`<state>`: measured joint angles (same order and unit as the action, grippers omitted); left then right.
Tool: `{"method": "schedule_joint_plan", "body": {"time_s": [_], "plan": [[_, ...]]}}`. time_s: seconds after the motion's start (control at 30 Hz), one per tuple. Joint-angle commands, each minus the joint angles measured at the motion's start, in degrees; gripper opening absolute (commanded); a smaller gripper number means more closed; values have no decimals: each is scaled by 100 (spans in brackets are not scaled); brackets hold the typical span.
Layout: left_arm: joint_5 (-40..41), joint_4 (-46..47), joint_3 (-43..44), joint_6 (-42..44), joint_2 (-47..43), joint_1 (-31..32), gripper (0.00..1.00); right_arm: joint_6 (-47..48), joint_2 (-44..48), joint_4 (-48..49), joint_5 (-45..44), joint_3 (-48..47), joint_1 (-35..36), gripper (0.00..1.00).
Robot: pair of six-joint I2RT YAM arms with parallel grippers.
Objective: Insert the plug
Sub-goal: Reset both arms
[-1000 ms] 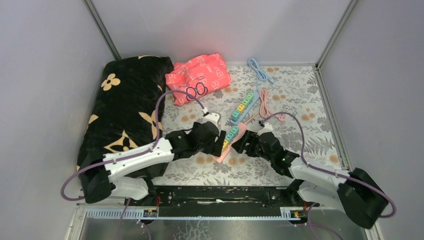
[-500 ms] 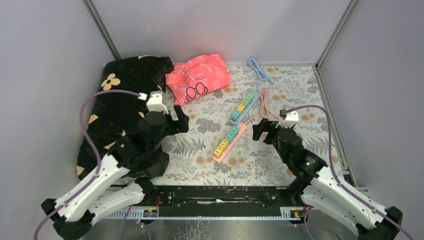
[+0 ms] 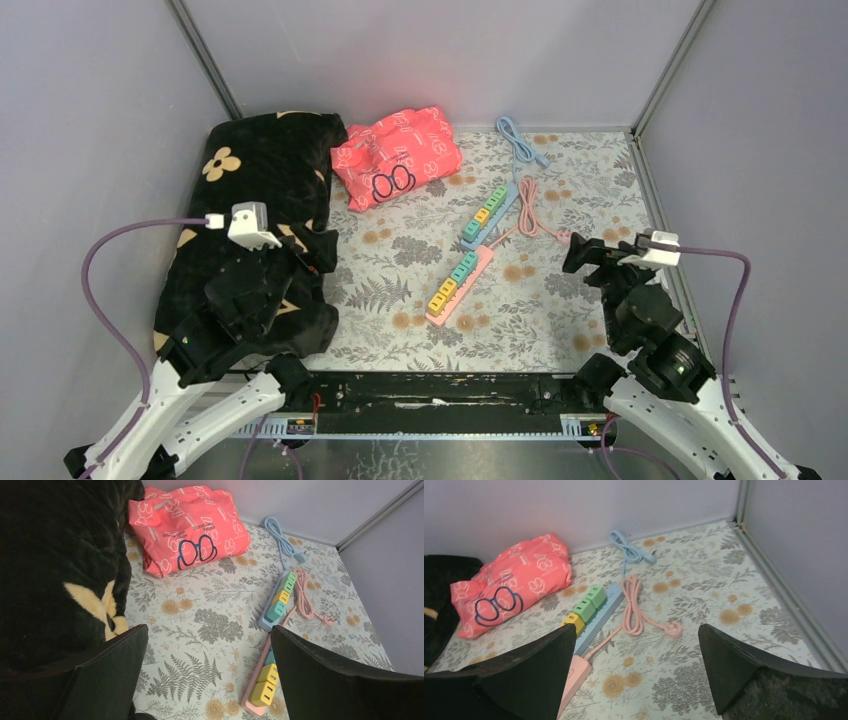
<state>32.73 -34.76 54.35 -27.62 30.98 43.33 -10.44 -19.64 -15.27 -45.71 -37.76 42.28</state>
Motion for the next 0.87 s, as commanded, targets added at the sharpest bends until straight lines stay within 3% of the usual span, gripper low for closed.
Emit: {"method": "schedule_joint_plan", "body": {"time_s": [0.0, 0.23, 0.83], "plan": [[321, 93, -295, 81, -345, -34, 100, 477, 369, 50, -587, 10, 21, 99], [427, 32, -437, 259, -431, -44, 100, 679, 636, 405, -678, 435, 25, 99], [-94, 5, -513, 292, -143, -474, 100, 428, 812, 16, -793, 551, 25, 99]]}}
